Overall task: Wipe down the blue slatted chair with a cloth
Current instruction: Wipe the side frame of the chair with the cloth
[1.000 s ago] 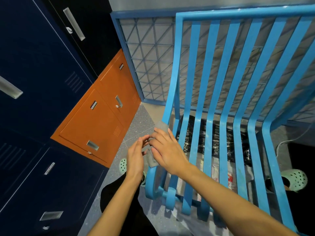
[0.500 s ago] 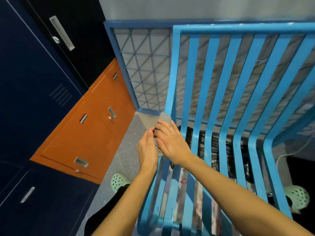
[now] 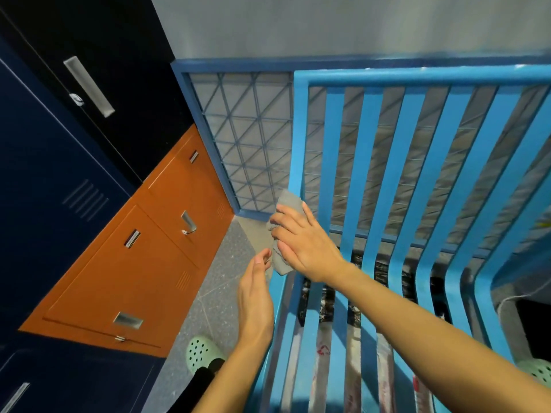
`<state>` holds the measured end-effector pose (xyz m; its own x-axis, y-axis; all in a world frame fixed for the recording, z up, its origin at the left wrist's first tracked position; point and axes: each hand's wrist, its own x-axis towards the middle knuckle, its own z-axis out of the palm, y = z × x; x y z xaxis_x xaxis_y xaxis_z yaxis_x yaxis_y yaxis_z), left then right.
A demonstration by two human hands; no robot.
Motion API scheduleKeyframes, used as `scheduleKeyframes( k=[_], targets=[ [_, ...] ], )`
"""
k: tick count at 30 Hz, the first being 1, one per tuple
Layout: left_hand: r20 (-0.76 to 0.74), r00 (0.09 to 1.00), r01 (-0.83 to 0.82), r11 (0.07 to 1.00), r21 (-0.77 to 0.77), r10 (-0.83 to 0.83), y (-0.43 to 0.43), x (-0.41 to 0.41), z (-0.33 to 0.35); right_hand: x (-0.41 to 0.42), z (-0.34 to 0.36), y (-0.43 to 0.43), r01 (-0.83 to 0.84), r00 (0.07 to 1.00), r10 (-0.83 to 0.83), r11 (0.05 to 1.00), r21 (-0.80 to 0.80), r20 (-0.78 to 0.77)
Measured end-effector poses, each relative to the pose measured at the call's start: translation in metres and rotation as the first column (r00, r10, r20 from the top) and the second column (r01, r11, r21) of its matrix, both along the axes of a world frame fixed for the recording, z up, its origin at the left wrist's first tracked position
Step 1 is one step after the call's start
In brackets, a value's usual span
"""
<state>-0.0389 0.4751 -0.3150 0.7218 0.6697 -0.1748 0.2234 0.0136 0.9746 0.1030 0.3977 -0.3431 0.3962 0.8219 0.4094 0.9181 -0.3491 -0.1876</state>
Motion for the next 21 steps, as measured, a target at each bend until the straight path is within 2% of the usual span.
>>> scheduleKeyframes(
  k=[3, 9, 16, 21],
  targets=[
    [-0.027, 0.997, 0.076, 0.994, 0.072, -0.074, -0.002, 0.015, 0.007, 0.021, 0.008, 0.002, 0.013, 0.995, -0.010, 0.999, -0.032, 0.096],
    [-0.018, 0.998, 0.068, 0.985, 0.158, -0.066, 0.004, 0.065, 0.020, 0.053, 0.030, 0.008, 0.043, 0.959, -0.001, 0.989, -0.143, 0.283],
    [0.065, 0.989, 0.116, 0.976, 0.182, -0.130, 0.003, 0.092, 0.020, 0.102, 0.070, 0.009, 0.055, 0.877, 0.057, 0.974, -0.218, 0.477],
    [0.091, 0.992, 0.072, 0.988, 0.136, -0.085, 0.007, 0.091, 0.016, 0.152, 0.127, 0.013, 0.064, 0.785, 0.110, 0.964, -0.257, 0.609]
  ],
)
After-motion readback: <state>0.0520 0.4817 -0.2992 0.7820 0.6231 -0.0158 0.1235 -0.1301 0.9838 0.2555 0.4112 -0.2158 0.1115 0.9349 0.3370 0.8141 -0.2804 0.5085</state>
